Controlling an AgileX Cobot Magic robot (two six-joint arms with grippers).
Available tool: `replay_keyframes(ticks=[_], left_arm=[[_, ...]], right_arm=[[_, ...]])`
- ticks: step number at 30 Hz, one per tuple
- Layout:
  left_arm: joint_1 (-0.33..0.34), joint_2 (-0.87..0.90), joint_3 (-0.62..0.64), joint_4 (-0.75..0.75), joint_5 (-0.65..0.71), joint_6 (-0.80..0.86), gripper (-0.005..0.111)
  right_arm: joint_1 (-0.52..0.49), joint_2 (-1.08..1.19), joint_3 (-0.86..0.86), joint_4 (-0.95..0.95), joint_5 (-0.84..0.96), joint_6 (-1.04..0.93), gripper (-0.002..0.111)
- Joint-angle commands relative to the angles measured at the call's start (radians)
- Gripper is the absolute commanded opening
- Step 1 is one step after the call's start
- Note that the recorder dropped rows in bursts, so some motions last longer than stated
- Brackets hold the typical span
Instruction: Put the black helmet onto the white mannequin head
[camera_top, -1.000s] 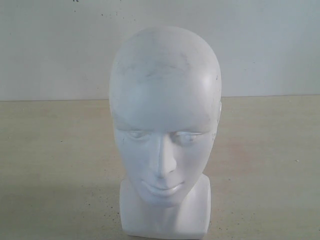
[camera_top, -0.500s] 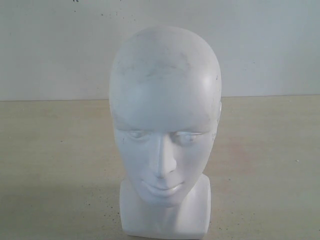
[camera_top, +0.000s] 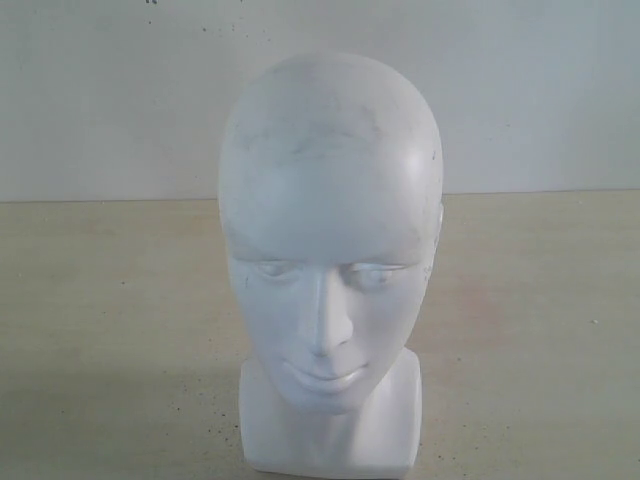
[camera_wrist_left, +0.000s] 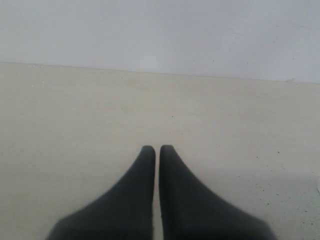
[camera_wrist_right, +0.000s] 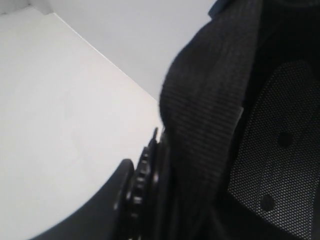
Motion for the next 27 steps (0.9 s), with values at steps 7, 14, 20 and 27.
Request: replay_keyframes(ticks=[7,14,20,27], left_arm=[[0.003,-0.002,0.003,0.006,-0.001,0.001,0.004],[0.003,-0.002,0.003,0.006,-0.001,0.001,0.004],[0.003,-0.002,0.003,0.006,-0.001,0.001,0.004],[0.003,-0.002,0.003,0.006,-0.001,0.001,0.004]], right_arm=[[-0.002,-0.016,0.071,-0.381,0.011,0.289,0.0],[-0.002,-0.015,0.071,-0.386,0.043,0.328,0.0],[-0.002,-0.013,0.073,-0.775,0.081,0.633,0.0],[-0.002,-0.015,0.071,-1.638,0.063,1.659,0.0]])
